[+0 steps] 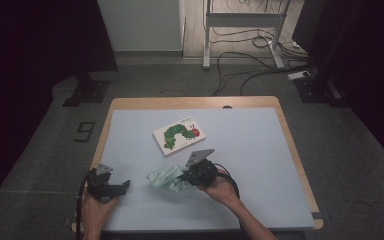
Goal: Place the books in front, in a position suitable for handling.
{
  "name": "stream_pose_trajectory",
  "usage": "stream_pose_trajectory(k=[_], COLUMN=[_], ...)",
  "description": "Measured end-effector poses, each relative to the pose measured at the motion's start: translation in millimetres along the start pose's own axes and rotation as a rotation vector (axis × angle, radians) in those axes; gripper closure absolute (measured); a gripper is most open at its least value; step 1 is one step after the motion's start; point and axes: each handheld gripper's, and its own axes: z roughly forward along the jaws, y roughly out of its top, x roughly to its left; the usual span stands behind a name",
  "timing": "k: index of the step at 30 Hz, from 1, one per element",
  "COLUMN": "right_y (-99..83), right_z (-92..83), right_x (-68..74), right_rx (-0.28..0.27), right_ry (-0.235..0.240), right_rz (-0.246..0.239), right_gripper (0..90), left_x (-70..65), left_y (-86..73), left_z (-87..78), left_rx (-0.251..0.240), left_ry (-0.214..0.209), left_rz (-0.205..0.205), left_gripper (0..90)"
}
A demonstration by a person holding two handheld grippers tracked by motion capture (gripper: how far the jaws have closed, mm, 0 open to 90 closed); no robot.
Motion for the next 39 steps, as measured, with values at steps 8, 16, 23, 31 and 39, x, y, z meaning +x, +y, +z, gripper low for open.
stream_pose_trajectory(k=[8,16,23,31,39], right_y=[-3.5,-11.2,-18.5,-28.6,-40.6], right_z=[-19.0,-39.4,-54.2,-73.4,-94.0], right_x=[-6.9,-18.0,-27.4,-39.6,-51.1], right_rx=[-0.019,-0.043,-0.053,-0.068,-0.082], right_ry=[-0.031,-0.070,-0.108,-0.161,-0.222], right_rz=[0.007,0.033,0.057,0.088,0.121], right_gripper=[83.0,83.0,83.0,83.0,83.0], left_x=[-0.1,0.0,0.1,0.1,0.1], left_y=[0.0,0.0,0.0,-0.1,0.0], left_z=[0.0,0.0,-0.1,-0.1,-0.1], left_rx=[0.000,0.000,0.002,0.001,0.002], left_ry=[0.000,0.000,0.001,0.001,0.000], left_rz=[0.000,0.000,0.002,0.001,0.001], left_gripper=[0.0,0.0,0.0,0.0,0.0])
